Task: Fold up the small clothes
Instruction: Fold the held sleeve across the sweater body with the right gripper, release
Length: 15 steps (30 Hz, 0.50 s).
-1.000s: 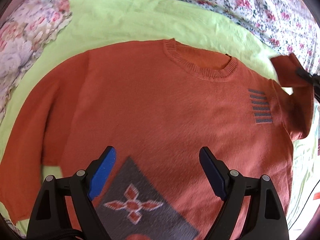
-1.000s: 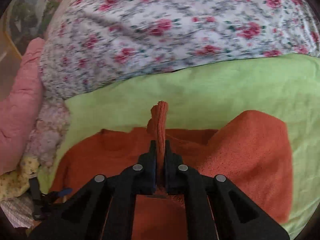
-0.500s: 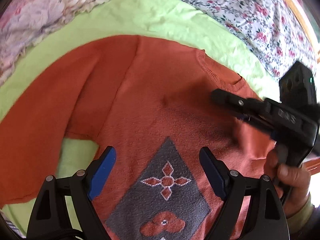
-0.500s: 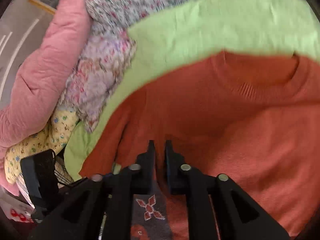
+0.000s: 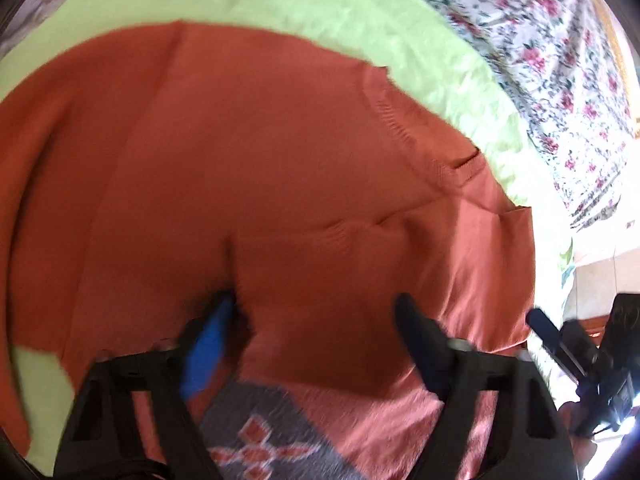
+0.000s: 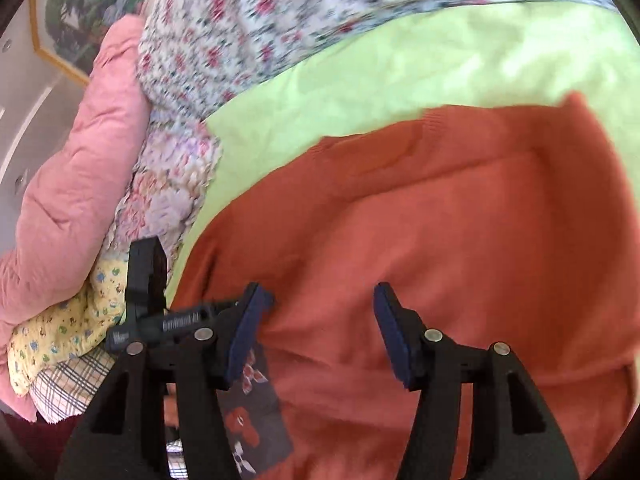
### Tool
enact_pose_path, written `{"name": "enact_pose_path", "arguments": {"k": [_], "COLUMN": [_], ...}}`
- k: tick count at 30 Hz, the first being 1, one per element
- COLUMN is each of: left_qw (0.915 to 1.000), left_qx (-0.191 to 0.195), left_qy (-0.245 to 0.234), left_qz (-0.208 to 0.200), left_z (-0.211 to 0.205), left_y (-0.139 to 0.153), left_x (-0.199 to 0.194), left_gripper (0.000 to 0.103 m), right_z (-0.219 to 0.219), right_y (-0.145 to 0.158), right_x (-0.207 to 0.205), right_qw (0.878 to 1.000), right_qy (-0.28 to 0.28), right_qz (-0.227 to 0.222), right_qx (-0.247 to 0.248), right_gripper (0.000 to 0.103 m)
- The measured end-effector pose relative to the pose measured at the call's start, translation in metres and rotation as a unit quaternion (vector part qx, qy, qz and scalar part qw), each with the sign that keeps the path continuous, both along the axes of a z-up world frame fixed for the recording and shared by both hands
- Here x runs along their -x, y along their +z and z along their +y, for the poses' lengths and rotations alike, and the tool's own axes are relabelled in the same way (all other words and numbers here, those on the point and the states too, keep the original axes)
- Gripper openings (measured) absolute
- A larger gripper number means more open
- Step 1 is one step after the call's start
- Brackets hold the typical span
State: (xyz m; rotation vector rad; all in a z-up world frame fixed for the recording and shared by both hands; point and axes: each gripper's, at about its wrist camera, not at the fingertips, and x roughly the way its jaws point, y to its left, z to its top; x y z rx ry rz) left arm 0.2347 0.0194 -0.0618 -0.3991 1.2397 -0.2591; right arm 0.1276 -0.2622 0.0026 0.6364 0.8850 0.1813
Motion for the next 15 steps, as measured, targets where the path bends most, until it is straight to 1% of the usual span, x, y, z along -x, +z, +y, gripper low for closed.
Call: {"name": "enact_pose_path", "arguments": {"k": [1,2,3,5,6,7,8,9,11,12,14,15], "left_qw": [0.9999,0.9998,0.9997,0.9984,0.9971,0.9963,0.9959,0.9959,0.9959,0.9961,0.9966,0.9965], "left_qx": [-0.002,-0.001,-0.004,-0.022,-0.024,-0.018,-0.017,-0.025,-0.061,-0.064,-0.049,-0.049], "left_qy": [-0.009,-0.021,-0.021,-0.012,-0.003,0.008,0.016,0.018,0.014,0.016,0.024,0.023], "left_qz": [-0.005,-0.003,-0.009,-0.052,-0.072,-0.084,-0.087,-0.085,-0.065,-0.058,-0.061,-0.064], "left_z": [-0.004,-0.006,-0.008,-0.001,0.007,0.017,0.027,0.034,0.041,0.045,0.050,0.048], "left_y": [0.002,0.003,0.007,0.029,0.041,0.049,0.051,0.049,0.035,0.032,0.033,0.034], "left_x": [-0.002,-0.002,-0.001,0.009,0.014,0.018,0.021,0.023,0.022,0.022,0.024,0.024], "left_gripper": [0.009,0.002,0.003,0.003,0.003,0.002,0.002,0.002,0.002,0.002,0.002,0.002], "right_z": [-0.005,-0.013,-0.018,-0.029,-0.036,-0.041,-0.048,-0.055,-0.069,-0.076,-0.088,-0.095], "right_y": [-0.001,-0.001,0.000,0.002,0.004,0.006,0.009,0.011,0.009,0.007,0.002,-0.001], "right_x": [0.006,0.015,0.020,0.033,0.038,0.041,0.045,0.048,0.049,0.049,0.045,0.041], "right_qw": [1.000,1.000,0.999,0.998,0.996,0.995,0.994,0.992,0.987,0.986,0.983,0.982], "right_qy": [-0.009,-0.026,-0.038,-0.064,-0.077,-0.086,-0.097,-0.109,-0.129,-0.135,-0.145,-0.149], "right_qz": [0.001,0.003,0.003,-0.002,-0.004,-0.006,-0.009,-0.010,-0.002,0.005,0.018,0.027], "right_qx": [-0.001,0.001,0.007,0.027,0.037,0.045,0.055,0.067,0.092,0.099,0.110,0.117], "right_gripper": [0.058,0.058,0.058,0.058,0.058,0.058,0.058,0.058,0.058,0.058,0.058,0.058]}}
